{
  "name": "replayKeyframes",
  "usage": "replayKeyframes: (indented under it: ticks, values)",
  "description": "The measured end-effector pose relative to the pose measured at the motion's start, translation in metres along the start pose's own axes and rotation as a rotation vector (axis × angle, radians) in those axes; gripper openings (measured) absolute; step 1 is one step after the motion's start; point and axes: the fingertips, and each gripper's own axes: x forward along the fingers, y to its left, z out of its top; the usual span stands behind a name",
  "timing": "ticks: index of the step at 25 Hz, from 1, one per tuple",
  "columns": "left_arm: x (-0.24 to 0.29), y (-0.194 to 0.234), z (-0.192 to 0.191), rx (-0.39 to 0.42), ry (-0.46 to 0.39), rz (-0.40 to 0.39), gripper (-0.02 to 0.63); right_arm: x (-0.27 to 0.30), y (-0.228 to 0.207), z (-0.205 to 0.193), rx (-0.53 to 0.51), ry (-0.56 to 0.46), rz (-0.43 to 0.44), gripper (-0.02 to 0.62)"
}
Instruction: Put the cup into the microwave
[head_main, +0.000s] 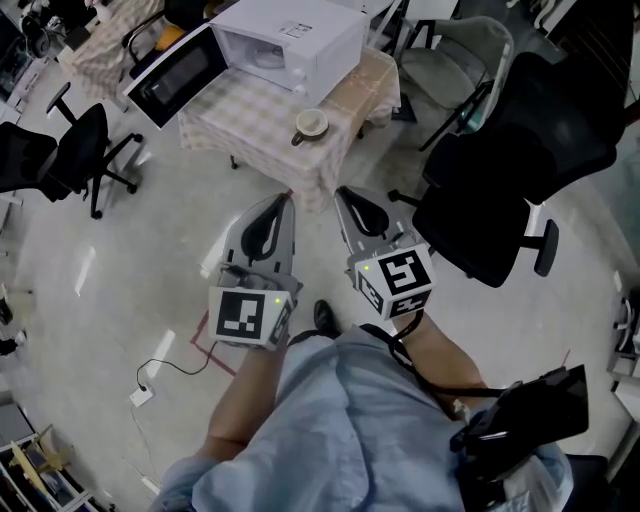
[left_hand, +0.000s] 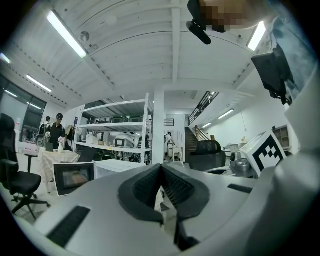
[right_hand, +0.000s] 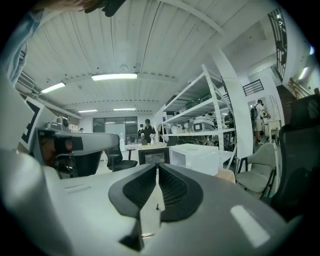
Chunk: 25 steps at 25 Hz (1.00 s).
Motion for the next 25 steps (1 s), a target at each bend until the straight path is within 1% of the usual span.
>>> replayKeyframes:
  ticks: [11, 14, 19, 25]
  values:
    - [0.03, 0.004, -0.011, -0.025, 0.023, -0.043, 0.005, 0.01, -0.031, 0.002, 0.002, 0.007, -0.067, 0.002]
    - [0.043, 0.007, -0.013, -0.017, 0.026, -0.037, 0.005, 0.019, -0.042, 0.003, 0.001, -0.001, -0.061, 0.002]
    - [0.067, 0.019, -0.006, -0.005, 0.024, -0.006, 0.005, 0.043, -0.06, 0.01, 0.003, -0.006, -0.031, 0.002]
    - [0.109, 0.031, -0.012, 0.0, 0.055, 0.028, 0.005, 0.075, -0.095, 0.009, 0.025, 0.006, -0.004, 0.002]
